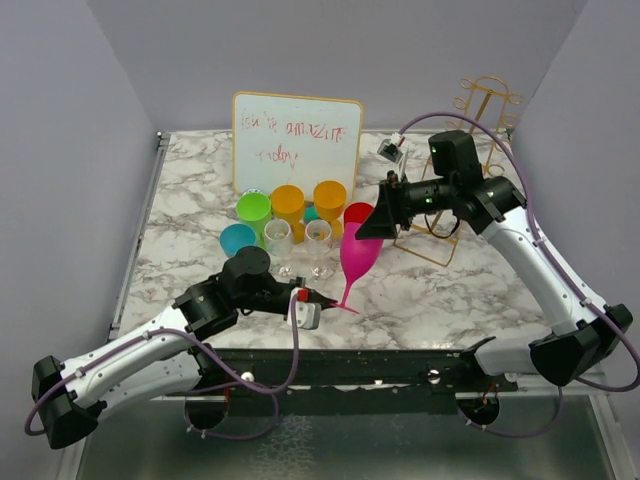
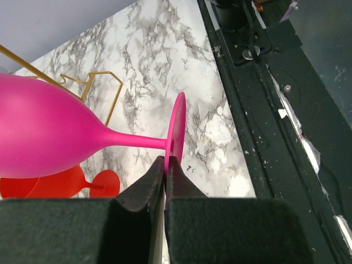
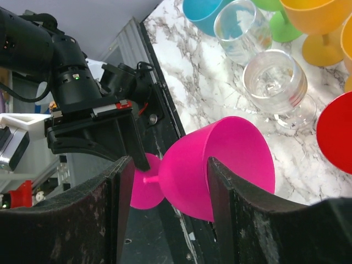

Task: Take the wine glass off the wine glass rack
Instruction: Place the wine glass at the center of the board.

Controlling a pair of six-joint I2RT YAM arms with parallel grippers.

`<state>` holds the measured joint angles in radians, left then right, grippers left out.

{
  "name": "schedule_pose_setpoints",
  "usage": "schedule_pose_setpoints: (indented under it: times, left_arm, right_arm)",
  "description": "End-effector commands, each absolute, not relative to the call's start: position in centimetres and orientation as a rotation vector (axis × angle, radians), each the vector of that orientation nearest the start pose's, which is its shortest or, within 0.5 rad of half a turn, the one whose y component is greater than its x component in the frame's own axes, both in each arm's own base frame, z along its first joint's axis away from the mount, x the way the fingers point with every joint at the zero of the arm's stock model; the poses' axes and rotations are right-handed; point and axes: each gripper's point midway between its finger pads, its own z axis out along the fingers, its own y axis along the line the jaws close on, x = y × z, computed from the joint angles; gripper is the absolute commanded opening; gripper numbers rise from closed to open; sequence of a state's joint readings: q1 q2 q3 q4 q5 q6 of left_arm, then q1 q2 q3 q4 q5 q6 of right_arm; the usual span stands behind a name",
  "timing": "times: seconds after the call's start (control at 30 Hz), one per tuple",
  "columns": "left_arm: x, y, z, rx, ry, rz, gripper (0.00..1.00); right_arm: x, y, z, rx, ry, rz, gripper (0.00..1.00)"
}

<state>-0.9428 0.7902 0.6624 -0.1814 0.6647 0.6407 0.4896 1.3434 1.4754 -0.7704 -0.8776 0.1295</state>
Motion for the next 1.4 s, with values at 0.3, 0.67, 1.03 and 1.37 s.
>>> schedule_pose_setpoints:
  times: [0.3, 0.67, 1.03, 1.37]
  left_arm:
    - [11.2, -28.6, 24.4, 1.664, 0.828, -0.663, 0.0]
    - [11.8, -27.9, 25.3, 1.648, 0.774, -0.564, 0.0]
    - [12.0, -27.8, 24.5, 1.677, 0.788, -0.547, 0.0]
    - [12.5, -27.5, 24.2, 1.682, 0.8, -0.512, 0.0]
  right_arm:
    - [18.5, 26.9, 33.2, -1.0, 1.947, 1.417, 0.58]
    - [18.6, 27.0, 32.6, -0.975, 2.034, 1.45, 0.49]
    - [16.9, 27.2, 34.6, -1.042, 1.947, 1.584, 0.37]
    - [15.7, 26.9, 35.0, -1.063, 1.918, 1.629, 0.13]
